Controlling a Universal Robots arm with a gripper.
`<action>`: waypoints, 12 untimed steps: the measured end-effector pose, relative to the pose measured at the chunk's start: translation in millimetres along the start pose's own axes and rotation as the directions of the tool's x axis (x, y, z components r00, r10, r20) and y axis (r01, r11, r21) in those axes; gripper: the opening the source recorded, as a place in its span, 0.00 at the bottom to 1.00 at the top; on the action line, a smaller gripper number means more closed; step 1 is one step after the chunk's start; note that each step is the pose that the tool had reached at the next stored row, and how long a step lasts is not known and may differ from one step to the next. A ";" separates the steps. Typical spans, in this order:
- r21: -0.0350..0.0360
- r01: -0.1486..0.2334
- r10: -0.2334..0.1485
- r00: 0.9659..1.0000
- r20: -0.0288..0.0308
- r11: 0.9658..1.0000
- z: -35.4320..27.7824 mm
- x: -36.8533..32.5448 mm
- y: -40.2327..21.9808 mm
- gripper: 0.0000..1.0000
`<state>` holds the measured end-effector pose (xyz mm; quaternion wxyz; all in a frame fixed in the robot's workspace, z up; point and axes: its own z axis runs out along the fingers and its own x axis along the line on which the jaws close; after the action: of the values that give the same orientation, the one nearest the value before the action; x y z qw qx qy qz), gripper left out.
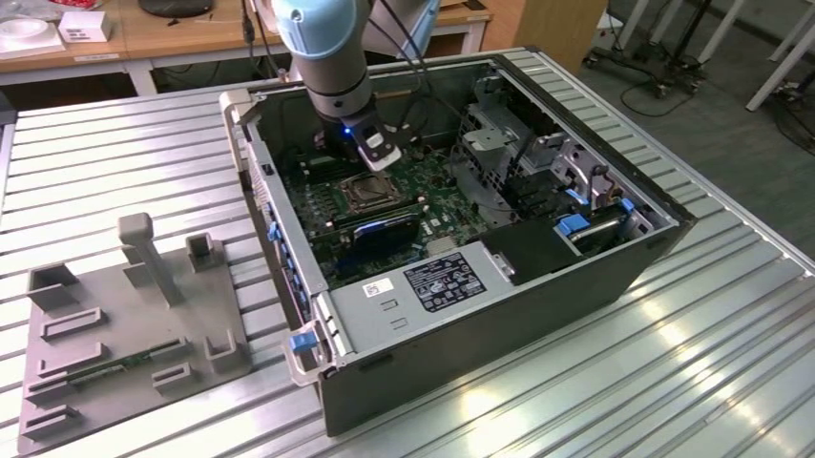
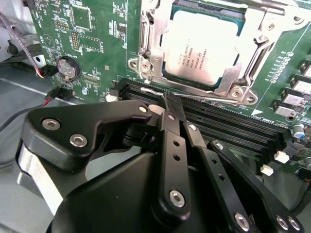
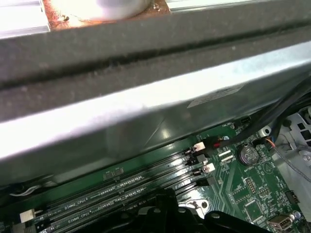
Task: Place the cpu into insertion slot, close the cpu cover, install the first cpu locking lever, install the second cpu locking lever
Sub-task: 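Install the first cpu locking lever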
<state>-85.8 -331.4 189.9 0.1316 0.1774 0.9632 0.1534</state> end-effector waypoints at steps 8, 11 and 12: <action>0.005 -0.001 0.001 1.000 0.002 1.000 0.4 0.5 1.3 0.11; 0.022 0.004 -0.004 1.000 0.008 1.000 0.4 0.5 1.2 0.11; 0.028 0.006 -0.006 1.000 0.010 1.000 0.4 0.5 1.3 0.11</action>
<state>-85.8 -330.0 189.9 0.1346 0.1770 0.9651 0.1384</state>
